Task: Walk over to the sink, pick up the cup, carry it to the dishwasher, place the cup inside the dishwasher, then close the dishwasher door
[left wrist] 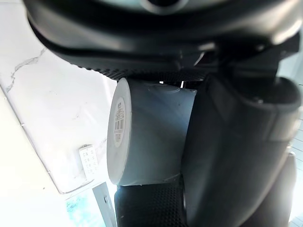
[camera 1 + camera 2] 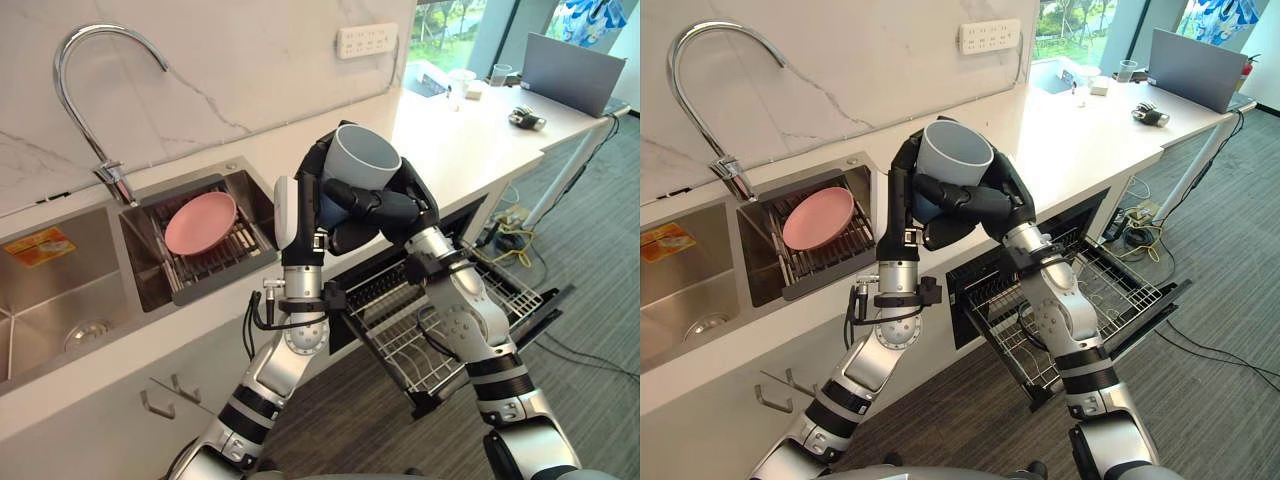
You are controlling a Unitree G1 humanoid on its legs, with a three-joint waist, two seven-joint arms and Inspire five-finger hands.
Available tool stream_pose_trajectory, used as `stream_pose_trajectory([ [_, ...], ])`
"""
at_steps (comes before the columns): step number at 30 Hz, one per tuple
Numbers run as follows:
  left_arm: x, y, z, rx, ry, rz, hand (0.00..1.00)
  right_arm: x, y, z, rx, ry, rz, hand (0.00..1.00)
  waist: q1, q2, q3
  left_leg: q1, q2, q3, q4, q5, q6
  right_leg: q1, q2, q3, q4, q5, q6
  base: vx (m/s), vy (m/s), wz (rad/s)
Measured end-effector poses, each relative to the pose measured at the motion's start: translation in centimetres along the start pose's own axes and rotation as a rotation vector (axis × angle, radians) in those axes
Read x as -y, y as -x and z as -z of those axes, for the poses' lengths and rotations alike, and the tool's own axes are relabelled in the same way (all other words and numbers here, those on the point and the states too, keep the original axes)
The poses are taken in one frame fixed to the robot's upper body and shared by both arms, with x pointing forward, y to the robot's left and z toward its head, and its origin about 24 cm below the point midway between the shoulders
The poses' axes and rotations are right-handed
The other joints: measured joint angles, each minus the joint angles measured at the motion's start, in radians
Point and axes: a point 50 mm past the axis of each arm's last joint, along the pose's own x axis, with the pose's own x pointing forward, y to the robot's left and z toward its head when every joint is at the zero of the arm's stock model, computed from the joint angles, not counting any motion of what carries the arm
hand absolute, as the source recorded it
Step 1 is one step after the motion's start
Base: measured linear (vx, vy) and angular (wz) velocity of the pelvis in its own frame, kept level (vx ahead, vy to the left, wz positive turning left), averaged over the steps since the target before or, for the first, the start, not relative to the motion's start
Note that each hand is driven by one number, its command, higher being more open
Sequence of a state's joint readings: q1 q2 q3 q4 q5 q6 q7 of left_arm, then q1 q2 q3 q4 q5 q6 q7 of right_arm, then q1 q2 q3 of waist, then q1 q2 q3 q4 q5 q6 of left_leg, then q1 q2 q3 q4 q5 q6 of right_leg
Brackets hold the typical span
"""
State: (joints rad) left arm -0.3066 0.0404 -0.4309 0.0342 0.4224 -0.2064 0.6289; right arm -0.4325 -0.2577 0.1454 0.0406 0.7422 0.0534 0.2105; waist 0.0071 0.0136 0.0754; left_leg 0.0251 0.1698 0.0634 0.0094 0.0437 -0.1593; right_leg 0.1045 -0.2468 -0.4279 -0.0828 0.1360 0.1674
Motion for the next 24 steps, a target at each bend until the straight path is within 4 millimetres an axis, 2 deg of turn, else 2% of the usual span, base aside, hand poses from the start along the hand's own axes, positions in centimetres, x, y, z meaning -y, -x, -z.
stream_pose_trajectory([
  [6,-0.3,0.2,0.4,-0.007,-0.023,0.004,0.0,-0.1,-0.2,0.5,-0.021,-0.021,-0.006,0.0,0.001,0.0,0.0,-0.002,0.0,0.0,0.0,0.0,0.0,-0.002,0.0,0.0,0.0,0.0,0.0,0.0,0.0,0.0],
  [7,-0.3,0.3,0.5,-0.01,-0.023,0.002,1.0,-0.1,-0.2,0.5,-0.023,-0.021,-0.005,0.0,0.002,0.0,0.0,-0.002,0.0,0.0,0.0,0.0,0.0,-0.002,0.0,0.0,0.0,0.0,0.0,0.0,0.0,0.0],
  [13,-0.5,1.0,0.9,-0.017,-0.049,0.028,1.0,-0.4,-0.3,1.0,-0.032,-0.018,0.027,0.0,0.001,0.0,0.0,-0.003,0.0,0.003,0.0,0.0,0.0,-0.006,0.0,0.003,0.0,0.002,0.0,0.0,0.0,-0.01],
  [16,-0.4,1.6,1.3,-0.028,-0.069,0.052,1.0,-0.5,-0.5,0.9,0.009,0.079,0.107,0.0,0.001,0.0,0.0,-0.005,0.0,0.007,0.0,0.0,0.0,-0.012,0.0,0.009,-0.001,0.004,-0.001,0.0,0.0,-0.05],
  [18,0.3,3.1,1.9,-0.039,-0.113,0.116,1.0,-0.6,-0.8,-0.3,0.124,0.246,0.22,0.0,0.001,0.0,0.0,-0.006,0.0,0.01,0.0,0.0,0.0,-0.015,-0.001,0.012,-0.001,0.006,-0.001,0.0,0.0,-0.02],
  [24,2.2,5.1,1.8,-0.033,-0.122,0.231,1.0,-0.4,-1.3,-3.8,0.363,0.327,0.365,0.0,-0.005,0.001,0.0,-0.006,-0.002,0.01,0.002,0.0,0.0,-0.015,-0.002,0.014,-0.001,0.008,-0.001,0.0,0.0,0.0],
])
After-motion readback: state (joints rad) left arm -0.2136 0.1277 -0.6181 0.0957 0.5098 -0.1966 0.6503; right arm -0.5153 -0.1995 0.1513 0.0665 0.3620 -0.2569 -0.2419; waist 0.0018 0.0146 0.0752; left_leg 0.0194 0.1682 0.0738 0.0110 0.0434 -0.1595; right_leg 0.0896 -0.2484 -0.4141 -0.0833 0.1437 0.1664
